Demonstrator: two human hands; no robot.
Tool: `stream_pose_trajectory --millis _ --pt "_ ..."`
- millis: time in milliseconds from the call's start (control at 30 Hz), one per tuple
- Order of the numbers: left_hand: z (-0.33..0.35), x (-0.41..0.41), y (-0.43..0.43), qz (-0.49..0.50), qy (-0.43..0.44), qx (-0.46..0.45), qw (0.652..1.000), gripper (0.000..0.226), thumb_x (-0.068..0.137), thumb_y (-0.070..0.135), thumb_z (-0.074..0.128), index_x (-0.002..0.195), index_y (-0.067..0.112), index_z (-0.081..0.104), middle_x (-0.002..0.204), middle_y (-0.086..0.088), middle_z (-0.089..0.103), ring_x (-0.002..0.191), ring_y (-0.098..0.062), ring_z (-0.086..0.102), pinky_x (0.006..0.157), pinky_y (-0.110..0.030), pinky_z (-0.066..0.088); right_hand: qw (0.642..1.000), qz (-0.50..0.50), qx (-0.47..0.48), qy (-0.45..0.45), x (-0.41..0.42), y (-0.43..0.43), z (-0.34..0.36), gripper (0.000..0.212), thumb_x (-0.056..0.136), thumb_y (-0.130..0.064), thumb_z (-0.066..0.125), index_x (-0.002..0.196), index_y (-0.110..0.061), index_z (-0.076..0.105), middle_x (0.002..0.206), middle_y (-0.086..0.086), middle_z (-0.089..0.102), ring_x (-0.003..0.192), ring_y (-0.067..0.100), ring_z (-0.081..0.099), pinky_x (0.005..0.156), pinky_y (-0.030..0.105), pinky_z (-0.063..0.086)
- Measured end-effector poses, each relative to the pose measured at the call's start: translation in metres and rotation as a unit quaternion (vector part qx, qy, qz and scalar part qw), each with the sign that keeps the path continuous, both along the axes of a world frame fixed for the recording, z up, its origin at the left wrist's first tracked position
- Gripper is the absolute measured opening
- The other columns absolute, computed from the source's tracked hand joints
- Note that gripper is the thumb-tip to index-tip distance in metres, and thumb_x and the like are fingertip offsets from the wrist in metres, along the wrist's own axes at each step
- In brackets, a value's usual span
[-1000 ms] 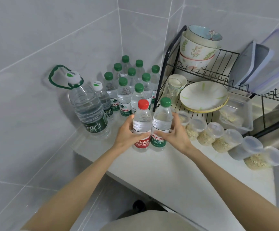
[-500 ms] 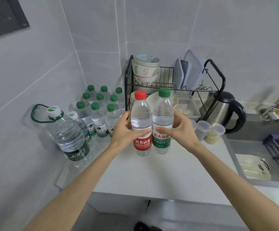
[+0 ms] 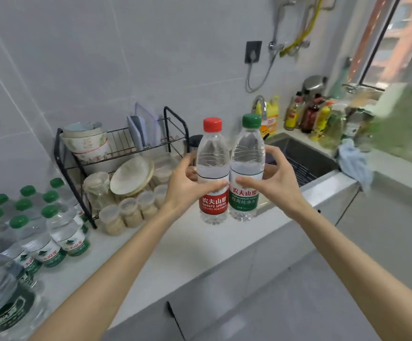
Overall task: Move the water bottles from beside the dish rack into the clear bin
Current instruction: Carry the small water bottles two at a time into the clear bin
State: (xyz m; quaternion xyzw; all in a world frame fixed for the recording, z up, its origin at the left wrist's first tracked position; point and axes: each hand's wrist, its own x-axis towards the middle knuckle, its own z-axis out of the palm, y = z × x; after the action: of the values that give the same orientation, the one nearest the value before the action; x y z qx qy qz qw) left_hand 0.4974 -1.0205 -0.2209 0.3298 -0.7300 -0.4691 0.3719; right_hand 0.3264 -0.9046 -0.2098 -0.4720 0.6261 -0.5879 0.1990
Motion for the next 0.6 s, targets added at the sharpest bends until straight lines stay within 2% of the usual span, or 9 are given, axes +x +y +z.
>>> stream_pose_trajectory --millis 67,133,200,300,467,600 --pt "0.007 -0.040 0.023 -0.051 0.001 -0.010 0.999 0.078 0.061 0.026 0.089 0.126 0.030 0.047 0.102 0.015 0.062 0.093 -0.002 0.061 0.073 -0.019 0.051 0.999 -0.047 -0.007 -0.002 -0.028 0.039 0.004 0.074 0.065 -0.015 0.088 0.127 -0.023 0.049 0.106 -0.003 0.072 0.092 0.013 0.072 0.080 0.037 0.059" --pt "0.009 -0.082 0.048 -0.101 0.003 -0.018 0.995 0.082 0.060 0.029 0.089 0.130 0.026 0.047 0.114 0.005 0.065 0.100 -0.012 0.064 0.082 -0.030 0.056 0.996 -0.089 -0.015 -0.004 -0.056 0.079 0.008 0.074 0.065 -0.014 0.088 0.128 -0.021 0.049 0.106 -0.001 0.073 0.092 0.012 0.072 0.080 0.034 0.059" --pt "0.012 -0.123 0.076 -0.145 0.005 -0.025 0.989 0.082 0.060 0.029 0.089 0.131 0.024 0.048 0.120 0.002 0.064 0.103 -0.014 0.064 0.085 -0.034 0.056 0.991 -0.130 -0.025 -0.005 -0.084 0.119 0.010 0.074 0.065 -0.010 0.088 0.127 -0.020 0.050 0.105 0.000 0.073 0.090 0.012 0.073 0.077 0.030 0.060" --pt "0.015 -0.196 0.138 -0.214 0.013 -0.027 0.976 0.082 0.062 0.028 0.088 0.133 0.027 0.047 0.119 0.006 0.064 0.103 -0.011 0.063 0.083 -0.029 0.055 0.980 -0.197 -0.031 -0.011 -0.135 0.195 0.011 0.072 0.065 -0.007 0.087 0.125 -0.020 0.050 0.102 0.001 0.073 0.087 0.012 0.073 0.074 0.027 0.060" --pt "0.007 -0.300 0.231 -0.300 0.020 -0.016 0.954 0.083 0.057 0.037 0.090 0.129 0.032 0.049 0.115 0.006 0.067 0.102 -0.010 0.065 0.086 -0.038 0.057 0.958 -0.286 -0.026 0.008 -0.202 0.309 0.010 0.075 0.063 -0.011 0.088 0.126 -0.026 0.049 0.099 -0.005 0.072 0.087 0.007 0.073 0.072 0.021 0.058" --pt "0.006 -0.380 0.320 -0.367 0.024 0.005 0.930 0.090 0.048 0.048 0.088 0.128 0.033 0.049 0.111 0.005 0.068 0.100 -0.011 0.066 0.087 -0.038 0.057 0.933 -0.358 -0.014 0.020 -0.254 0.407 0.012 0.080 0.062 -0.016 0.090 0.130 -0.024 0.050 0.108 0.001 0.073 0.093 0.012 0.073 0.082 0.035 0.060"
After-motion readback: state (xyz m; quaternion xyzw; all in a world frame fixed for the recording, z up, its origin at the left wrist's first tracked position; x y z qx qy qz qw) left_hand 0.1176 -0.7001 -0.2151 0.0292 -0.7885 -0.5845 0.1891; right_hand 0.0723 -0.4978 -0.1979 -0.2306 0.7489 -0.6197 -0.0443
